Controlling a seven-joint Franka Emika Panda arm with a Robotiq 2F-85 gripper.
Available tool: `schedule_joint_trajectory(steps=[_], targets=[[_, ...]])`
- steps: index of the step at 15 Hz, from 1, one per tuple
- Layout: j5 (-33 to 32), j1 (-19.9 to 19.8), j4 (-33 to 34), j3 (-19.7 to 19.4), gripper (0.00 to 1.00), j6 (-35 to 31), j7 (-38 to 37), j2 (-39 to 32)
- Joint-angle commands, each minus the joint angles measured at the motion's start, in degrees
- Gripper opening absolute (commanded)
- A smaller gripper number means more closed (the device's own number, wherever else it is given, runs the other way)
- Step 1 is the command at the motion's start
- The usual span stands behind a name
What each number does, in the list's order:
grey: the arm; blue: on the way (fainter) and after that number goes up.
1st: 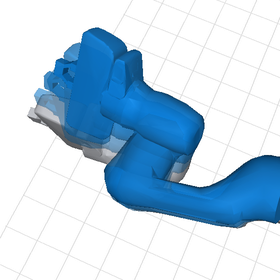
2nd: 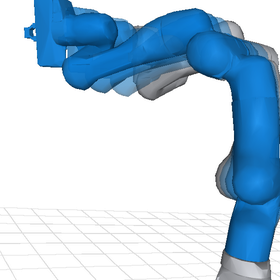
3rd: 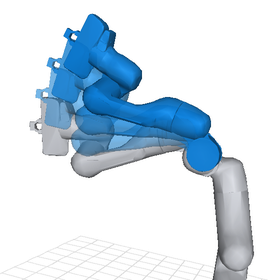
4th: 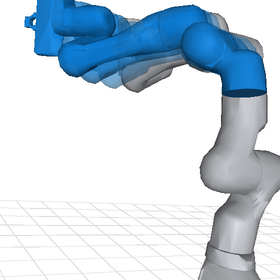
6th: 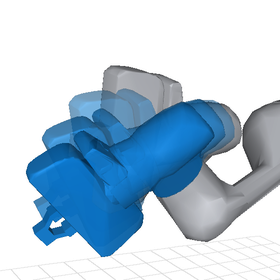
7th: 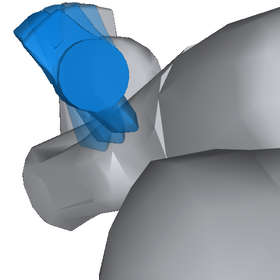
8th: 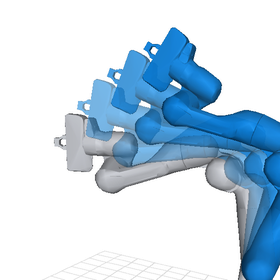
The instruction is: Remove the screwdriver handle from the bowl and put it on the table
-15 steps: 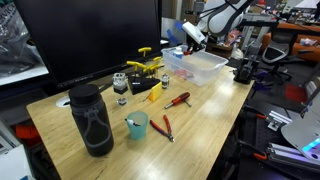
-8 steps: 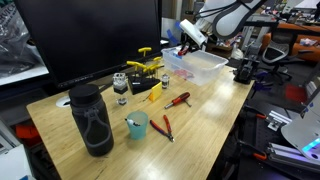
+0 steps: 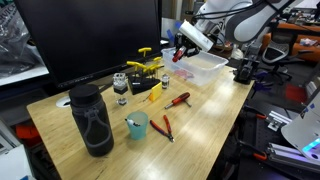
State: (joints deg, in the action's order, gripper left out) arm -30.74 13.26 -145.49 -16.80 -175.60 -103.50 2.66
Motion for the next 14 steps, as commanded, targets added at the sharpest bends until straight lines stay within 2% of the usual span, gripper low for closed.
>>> schedule_joint_trajectory(steps=[1, 4, 8, 14], targets=[[-1.7, 1.1, -3.1, 1.8, 0.07, -0.2, -3.0, 1.2], [-0.8, 2.7, -5.5, 3.5, 0.07, -1.4, -6.1, 0.4], [0.5, 4.8, -8.1, 5.5, 0.07, 1.5, -11.3, 0.5], [10.8, 10.2, -12.9, 7.9, 0.07, 0.6, -10.9, -1.5]])
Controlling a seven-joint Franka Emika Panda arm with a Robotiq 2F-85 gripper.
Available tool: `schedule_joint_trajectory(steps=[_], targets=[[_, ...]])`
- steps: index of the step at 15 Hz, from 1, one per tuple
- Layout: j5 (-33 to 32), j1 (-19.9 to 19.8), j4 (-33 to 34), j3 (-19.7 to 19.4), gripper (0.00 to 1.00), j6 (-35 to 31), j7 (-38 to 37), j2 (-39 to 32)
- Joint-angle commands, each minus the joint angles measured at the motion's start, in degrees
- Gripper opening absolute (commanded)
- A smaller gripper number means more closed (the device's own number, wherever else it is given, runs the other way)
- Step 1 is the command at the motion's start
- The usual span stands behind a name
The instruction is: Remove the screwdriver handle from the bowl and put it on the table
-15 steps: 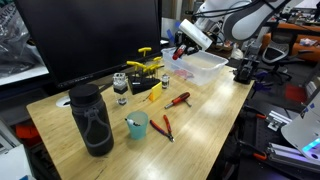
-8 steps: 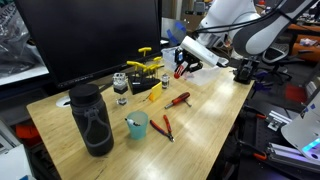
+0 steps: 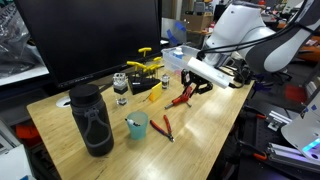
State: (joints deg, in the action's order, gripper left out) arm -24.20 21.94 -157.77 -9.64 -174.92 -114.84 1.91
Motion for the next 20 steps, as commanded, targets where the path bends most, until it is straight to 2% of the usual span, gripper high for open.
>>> schedule_joint_trajectory(steps=[1, 8, 11, 15, 16, 17, 18, 20], targets=[[7.0, 2.6, -1.0, 1.2, 0.07, -0.8, 1.4, -1.6], [15.9, 4.6, 1.2, 5.5, 0.07, 0.2, 3.1, -7.1], [21.2, 2.7, 3.5, 8.7, 0.07, -0.1, 5.5, -11.6], [24.4, 0.2, 5.7, 11.2, 0.07, 0.9, 7.6, -13.8], [23.7, 0.6, 5.8, 10.3, 0.55, 1.3, 7.2, -13.3], [23.0, 1.0, 5.7, 9.4, 0.57, 1.4, 6.6, -12.5], [21.9, 1.8, 5.5, 8.0, 0.62, 1.4, 5.8, -11.8], [22.3, 1.2, 4.6, 8.2, 0.77, 1.4, 6.2, -9.6]])
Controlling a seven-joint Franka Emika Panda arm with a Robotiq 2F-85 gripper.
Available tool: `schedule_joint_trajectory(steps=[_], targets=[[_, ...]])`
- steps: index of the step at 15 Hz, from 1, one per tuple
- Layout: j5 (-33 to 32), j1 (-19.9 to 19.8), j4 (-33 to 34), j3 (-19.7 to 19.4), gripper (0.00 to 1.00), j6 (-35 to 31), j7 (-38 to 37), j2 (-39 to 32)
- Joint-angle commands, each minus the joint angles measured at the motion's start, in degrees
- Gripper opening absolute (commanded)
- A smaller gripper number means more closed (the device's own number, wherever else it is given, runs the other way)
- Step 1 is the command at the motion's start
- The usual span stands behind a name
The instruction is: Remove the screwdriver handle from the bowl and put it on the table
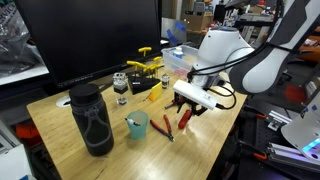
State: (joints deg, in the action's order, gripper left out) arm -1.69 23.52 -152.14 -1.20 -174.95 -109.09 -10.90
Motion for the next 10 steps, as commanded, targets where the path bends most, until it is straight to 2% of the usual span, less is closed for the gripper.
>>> schedule_joint_trajectory(steps=[1, 2, 3, 5, 6, 10], targets=[[0.1, -0.7, -1.5, 0.0, 0.84, 1.1, 0.8, 4.4], [0.2, -0.7, -1.9, -0.2, 0.9, 0.8, 0.6, 5.6], [0.0, -0.2, -0.3, -0.2, 0.73, 0.0, 0.0, 2.6], [0.0, -0.2, -1.0, -0.3, 0.87, 0.1, 0.0, 4.4], [0.0, -0.2, -1.3, -0.3, 0.9, 0.1, 0.0, 4.7], [0.0, -0.2, -1.5, -0.3, 0.9, 0.1, 0.0, 4.7]])
